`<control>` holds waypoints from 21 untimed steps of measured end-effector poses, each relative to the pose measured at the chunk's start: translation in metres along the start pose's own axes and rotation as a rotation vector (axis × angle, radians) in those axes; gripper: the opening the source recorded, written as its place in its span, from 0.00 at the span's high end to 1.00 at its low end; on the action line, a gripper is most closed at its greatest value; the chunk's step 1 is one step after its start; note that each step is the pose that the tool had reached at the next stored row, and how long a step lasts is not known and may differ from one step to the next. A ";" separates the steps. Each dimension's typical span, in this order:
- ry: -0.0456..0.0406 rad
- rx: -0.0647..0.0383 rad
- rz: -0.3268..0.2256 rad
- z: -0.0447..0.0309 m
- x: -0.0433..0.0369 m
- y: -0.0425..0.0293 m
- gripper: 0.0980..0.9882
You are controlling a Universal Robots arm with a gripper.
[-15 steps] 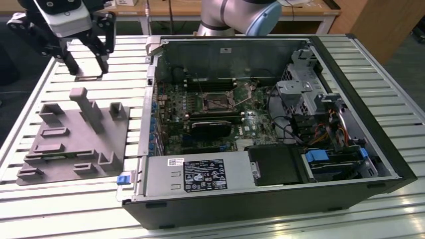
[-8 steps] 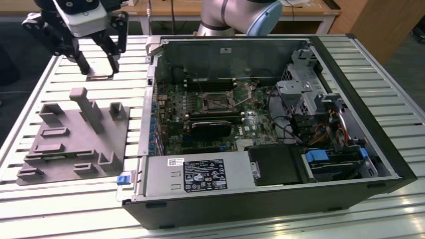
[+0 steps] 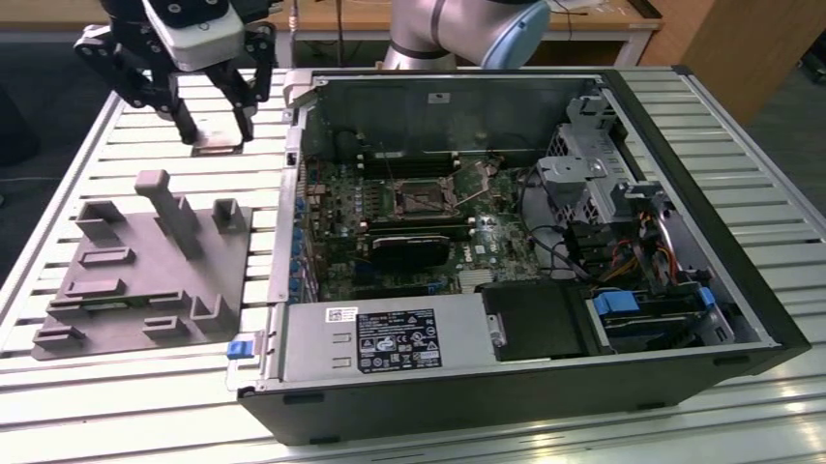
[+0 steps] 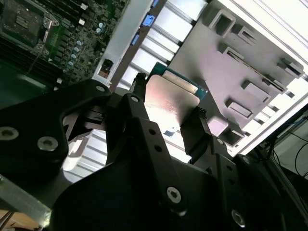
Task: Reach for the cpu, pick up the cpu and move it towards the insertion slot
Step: 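Pick up the cpu and move it towards the insertion slot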
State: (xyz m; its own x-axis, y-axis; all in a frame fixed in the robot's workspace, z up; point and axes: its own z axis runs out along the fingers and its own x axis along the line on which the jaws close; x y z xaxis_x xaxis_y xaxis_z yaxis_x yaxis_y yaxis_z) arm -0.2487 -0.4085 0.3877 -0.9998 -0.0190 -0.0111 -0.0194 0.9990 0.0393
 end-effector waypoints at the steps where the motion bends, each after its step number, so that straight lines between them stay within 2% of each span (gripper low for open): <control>1: 0.0000 0.000 0.000 0.0000 -0.0027 0.0000 0.51; 21: 0.0001 0.000 0.000 0.0006 -0.0562 -0.0011 0.51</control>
State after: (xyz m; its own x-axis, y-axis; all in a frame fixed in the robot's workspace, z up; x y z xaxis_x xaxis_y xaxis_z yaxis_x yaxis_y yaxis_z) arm -0.1925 -0.4085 0.3877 -0.9998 -0.0190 -0.0111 -0.0195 0.9990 0.0393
